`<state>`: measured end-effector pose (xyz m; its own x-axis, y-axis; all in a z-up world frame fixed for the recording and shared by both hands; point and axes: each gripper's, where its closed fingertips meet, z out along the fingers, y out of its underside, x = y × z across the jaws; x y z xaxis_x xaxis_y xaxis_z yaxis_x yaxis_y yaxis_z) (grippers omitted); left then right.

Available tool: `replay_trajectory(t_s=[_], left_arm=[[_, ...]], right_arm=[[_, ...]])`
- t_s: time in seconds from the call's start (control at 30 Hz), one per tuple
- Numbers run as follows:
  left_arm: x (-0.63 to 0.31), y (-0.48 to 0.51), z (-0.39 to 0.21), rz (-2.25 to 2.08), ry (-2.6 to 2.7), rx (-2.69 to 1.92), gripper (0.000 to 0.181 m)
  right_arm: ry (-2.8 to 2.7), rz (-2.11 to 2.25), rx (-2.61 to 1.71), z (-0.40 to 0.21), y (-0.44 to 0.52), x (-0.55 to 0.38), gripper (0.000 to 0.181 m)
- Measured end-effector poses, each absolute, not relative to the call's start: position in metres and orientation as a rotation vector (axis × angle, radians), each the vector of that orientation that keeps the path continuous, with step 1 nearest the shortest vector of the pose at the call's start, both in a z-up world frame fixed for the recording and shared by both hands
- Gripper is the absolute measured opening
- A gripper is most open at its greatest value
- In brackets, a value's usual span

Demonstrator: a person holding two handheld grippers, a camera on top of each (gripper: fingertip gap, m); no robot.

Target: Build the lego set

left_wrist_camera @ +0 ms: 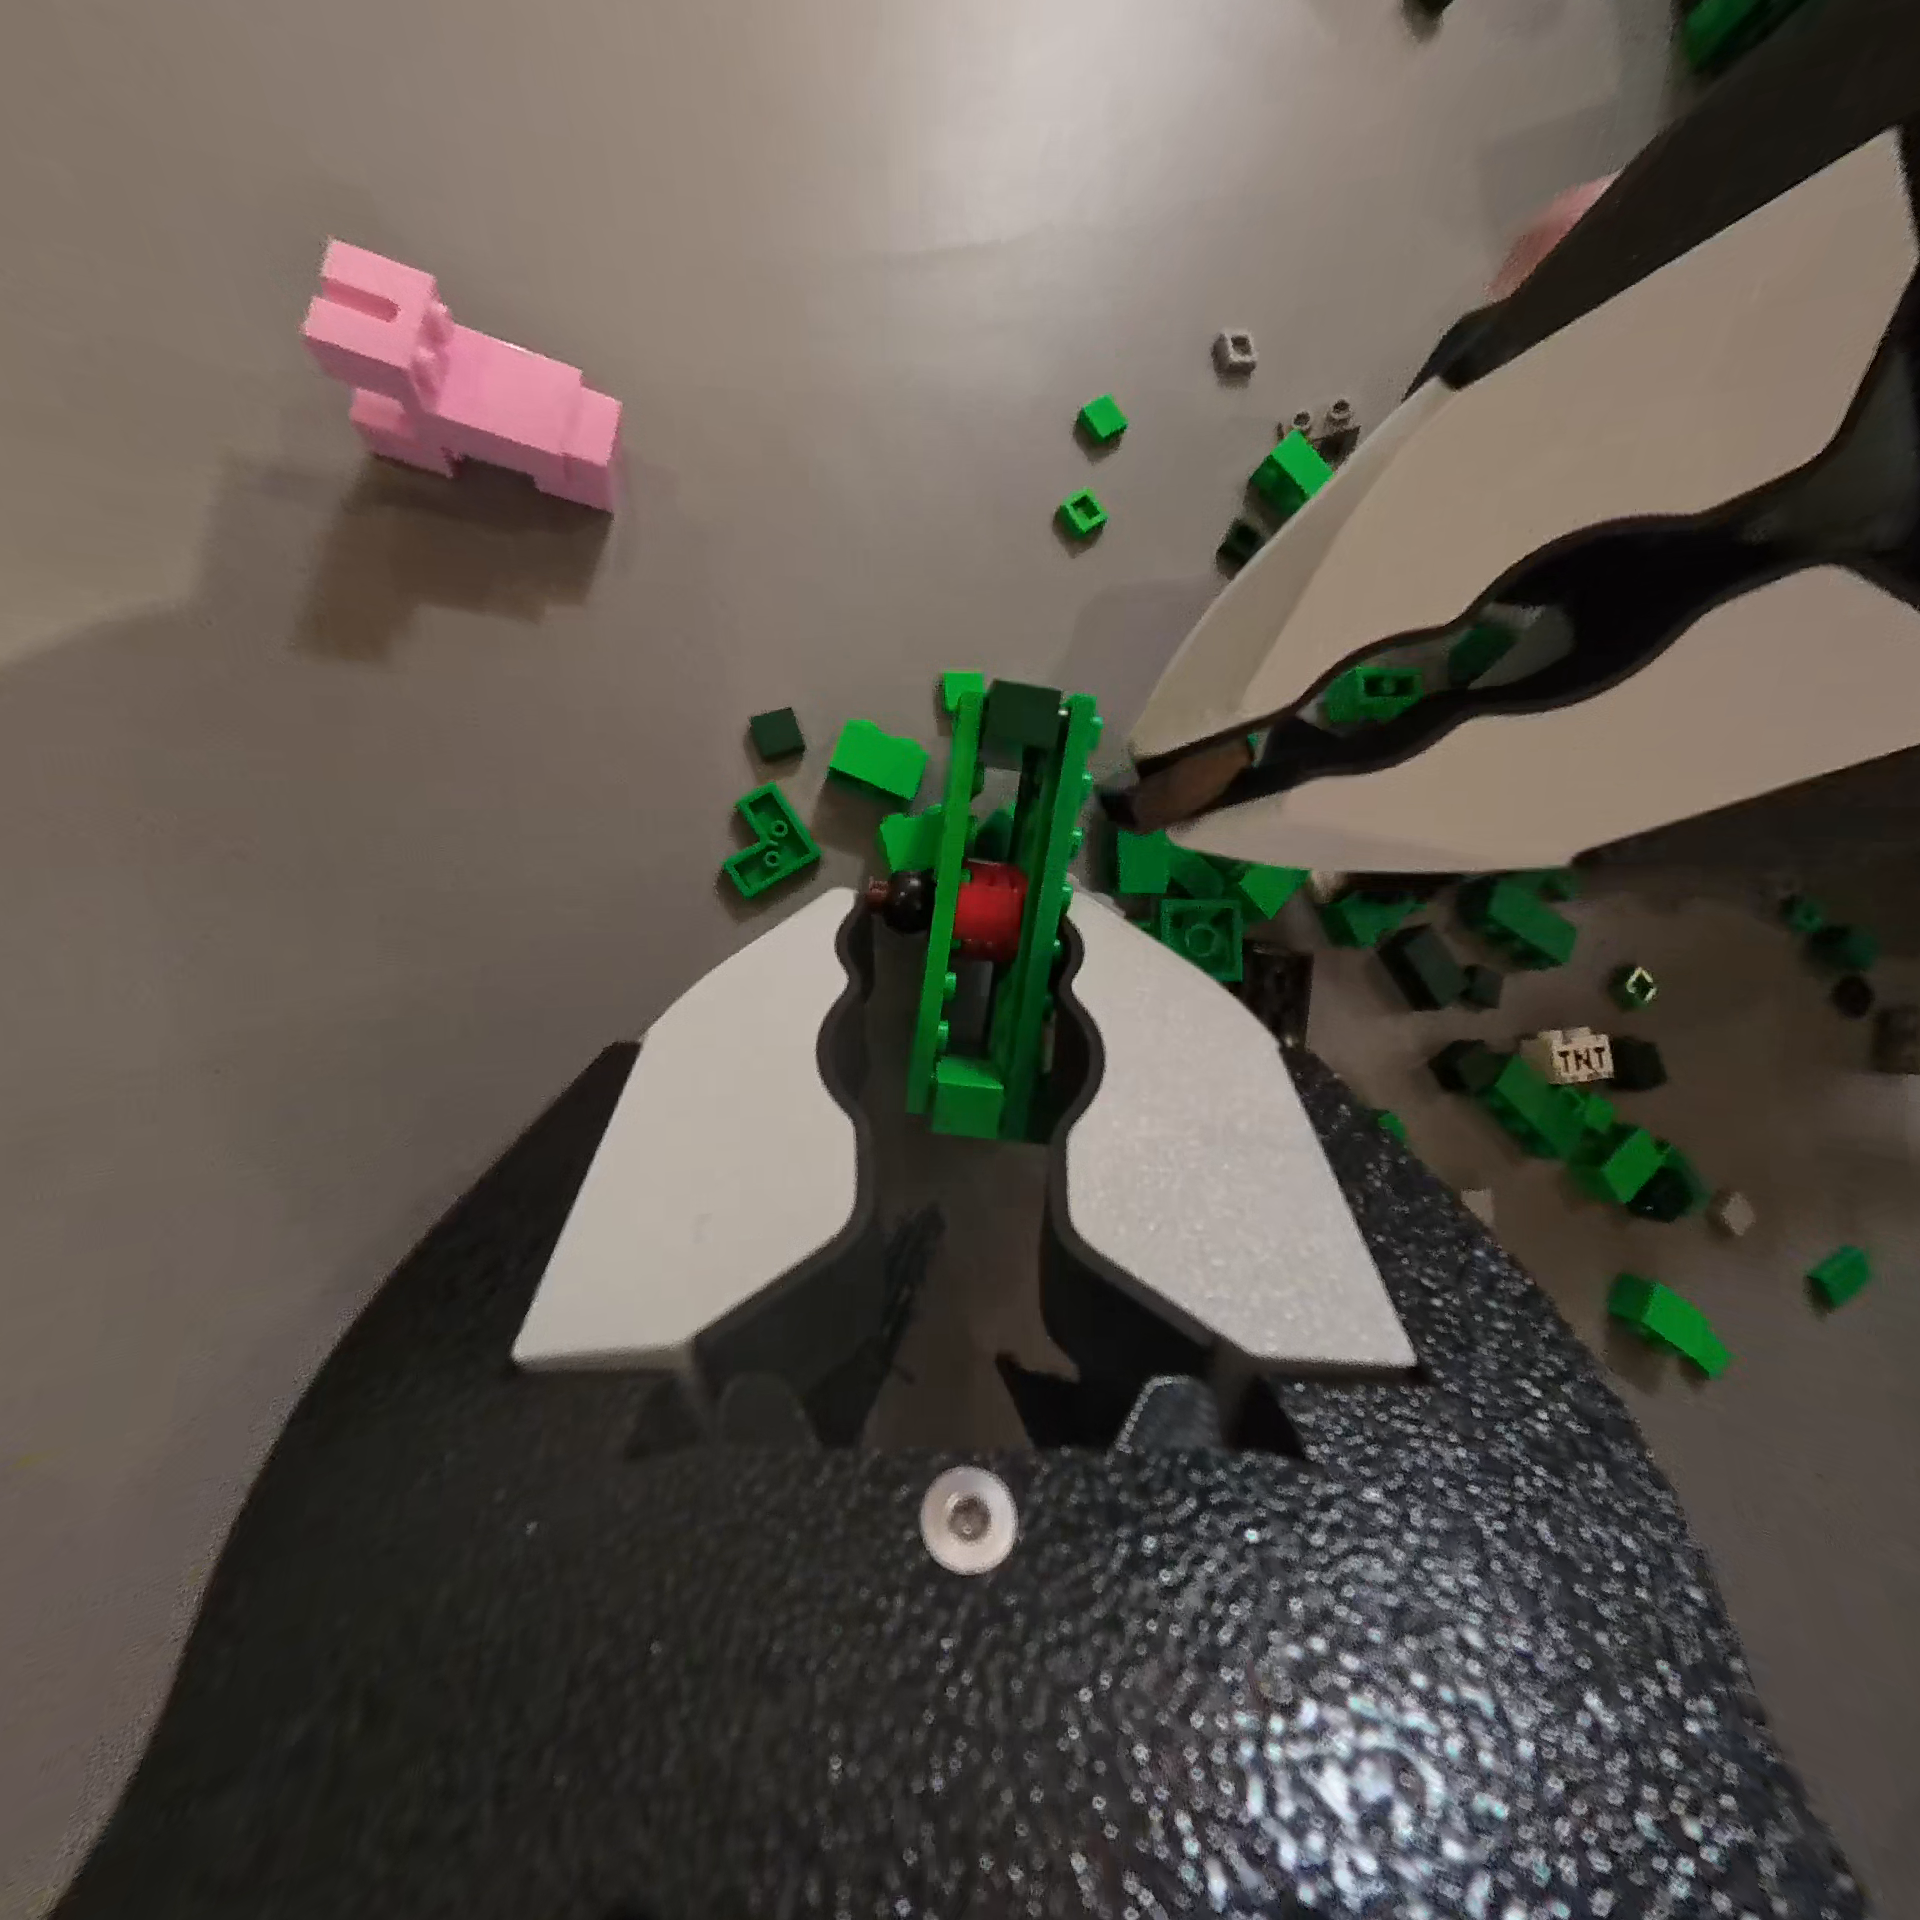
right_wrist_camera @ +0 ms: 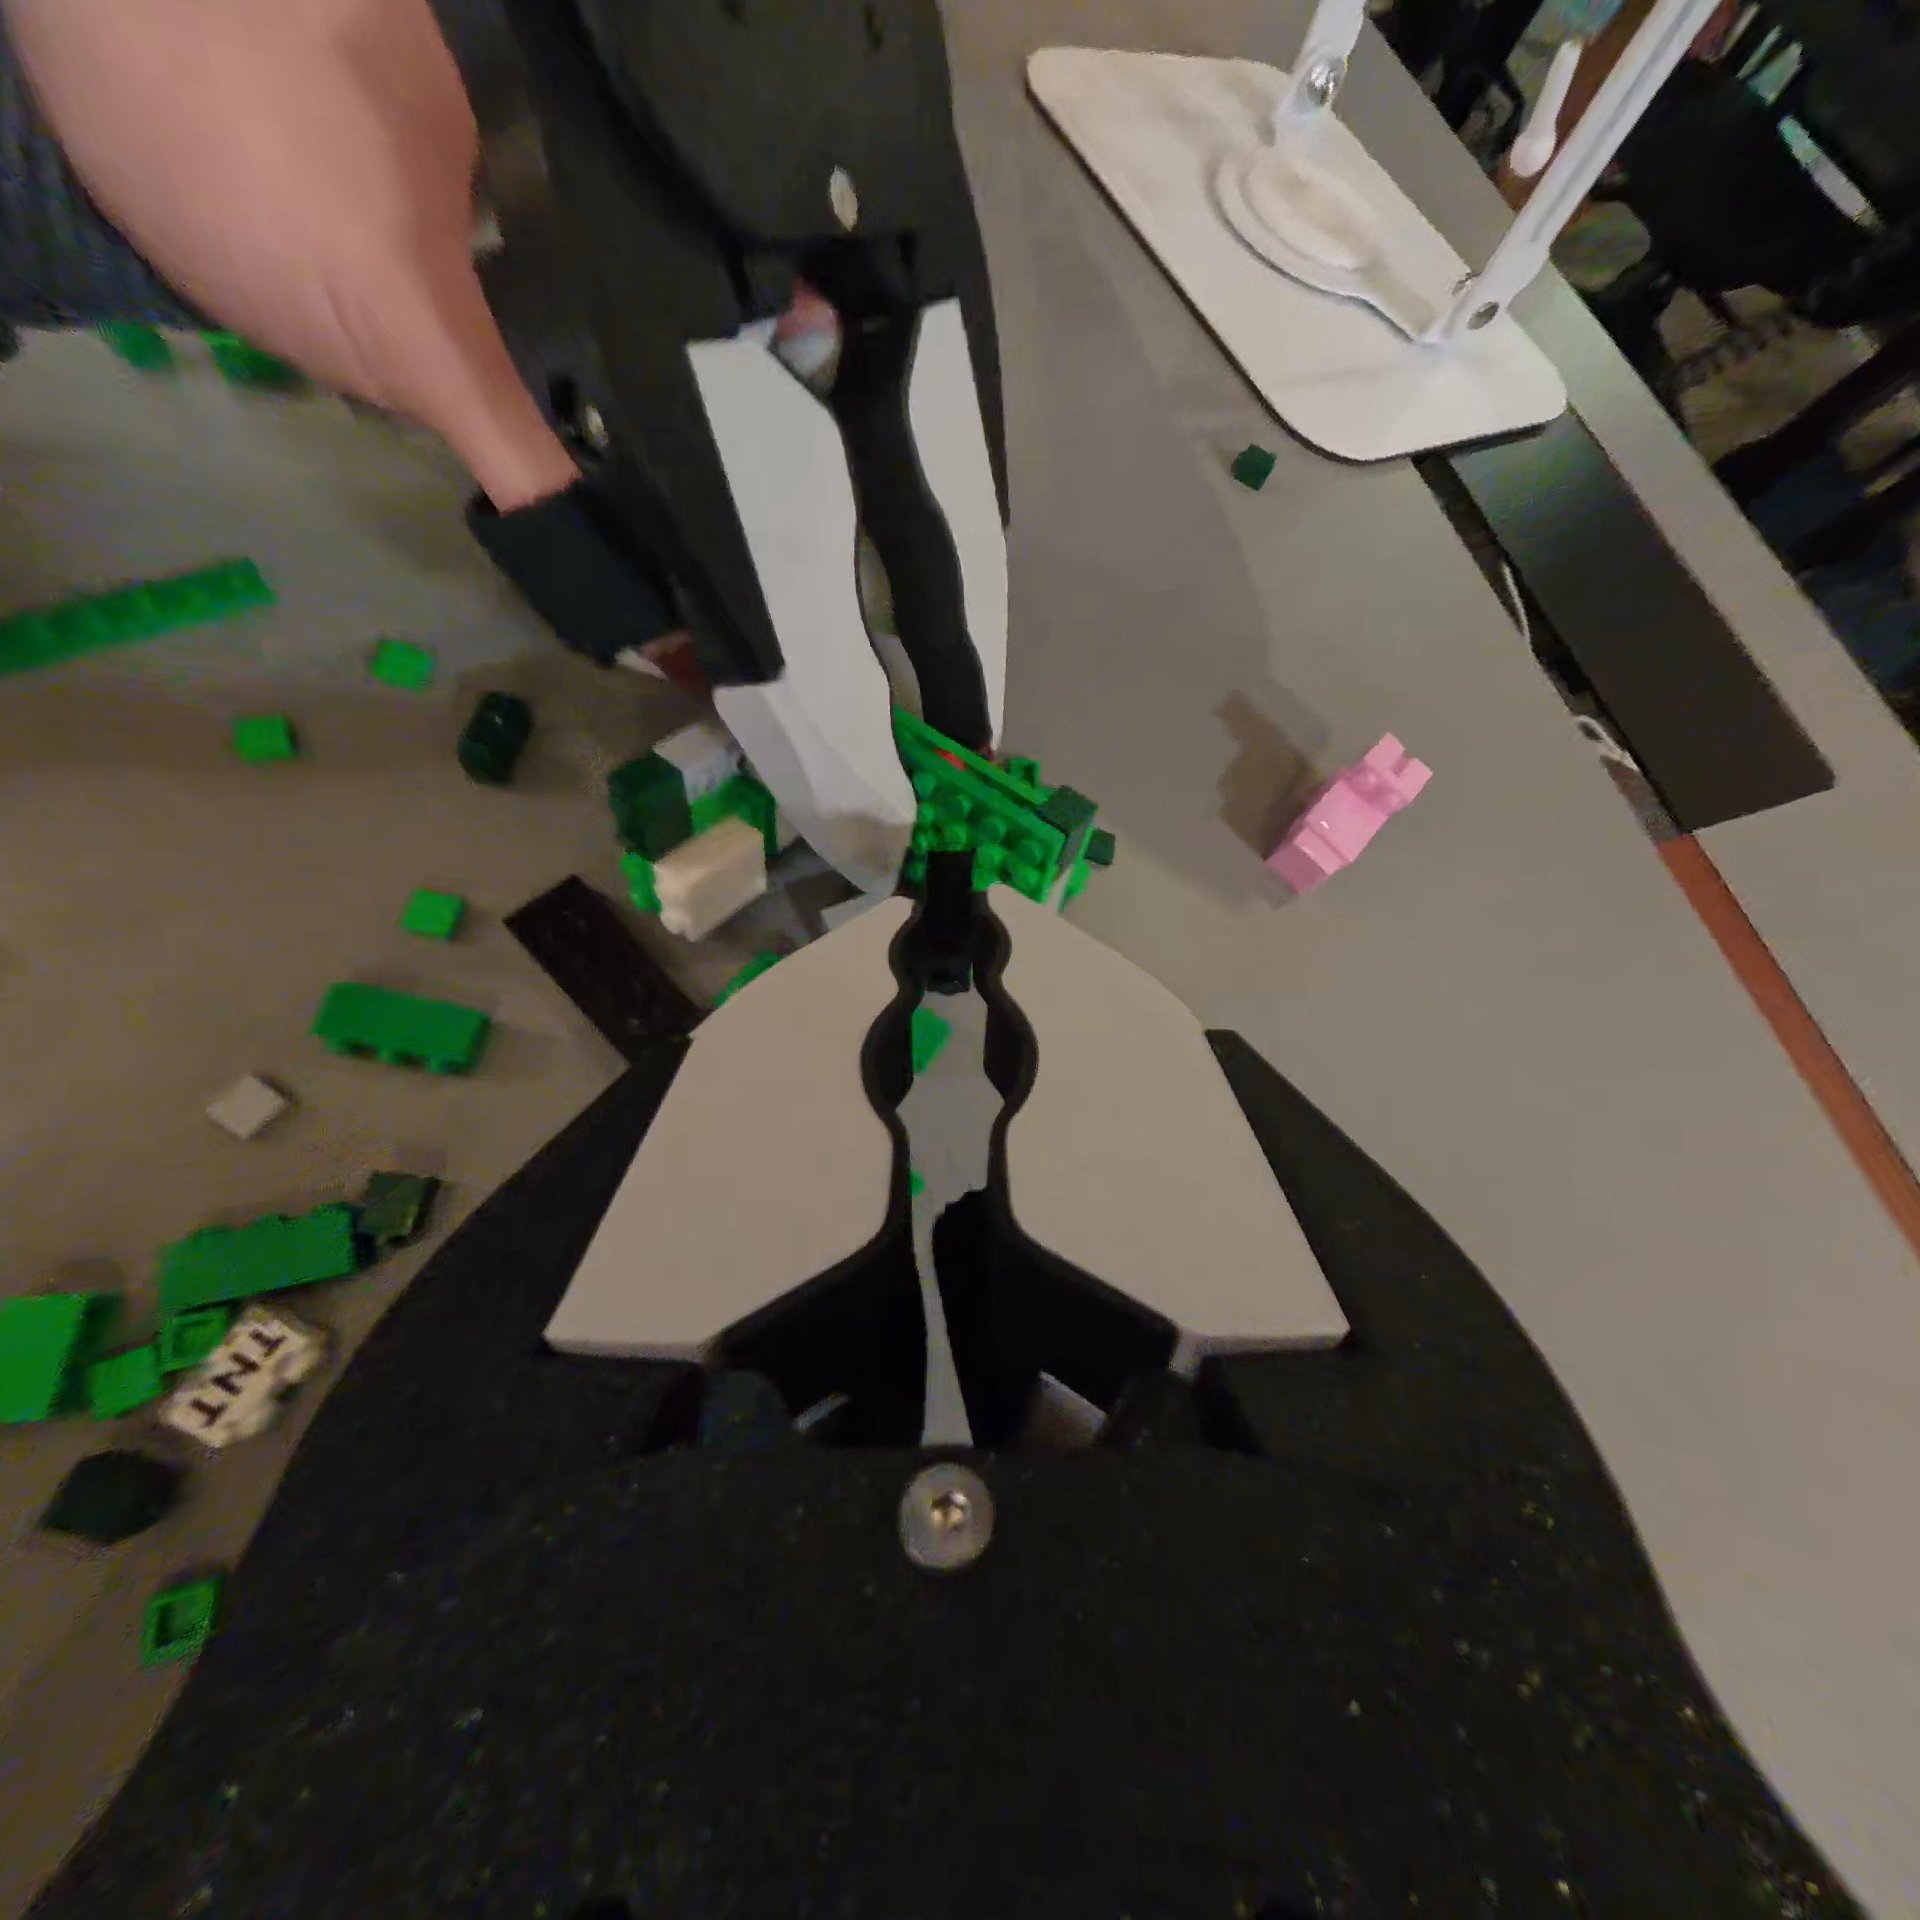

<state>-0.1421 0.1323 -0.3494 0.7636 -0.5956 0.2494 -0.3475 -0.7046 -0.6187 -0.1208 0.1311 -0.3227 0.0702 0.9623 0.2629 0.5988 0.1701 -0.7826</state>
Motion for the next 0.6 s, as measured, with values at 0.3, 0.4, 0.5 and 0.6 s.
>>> replay_trajectory(t_s=[0.3, 0.4, 0.5, 0.6], left_arm=[[-0.144, 0.141, -0.317, -0.179, 1.105, -1.939, 0.031], [-0.130, 0.137, -0.302, -0.063, 1.226, -1.776, 0.031], [-0.120, 0.128, -0.298, -0.150, 1.272, -1.746, 0.032], [-0.110, 0.123, -0.295, -0.186, 1.302, -1.716, 0.032]], right_arm=[[-1.716, 0.628, -1.508, -0.319, 0.131, -0.099, 0.064], [-1.706, 0.616, -1.291, -0.297, 0.119, -0.106, 0.056], [-1.687, 0.446, -1.153, -0.290, 0.122, -0.108, 0.053], [-1.683, 0.390, -1.042, -0.283, 0.115, -0.112, 0.042]])
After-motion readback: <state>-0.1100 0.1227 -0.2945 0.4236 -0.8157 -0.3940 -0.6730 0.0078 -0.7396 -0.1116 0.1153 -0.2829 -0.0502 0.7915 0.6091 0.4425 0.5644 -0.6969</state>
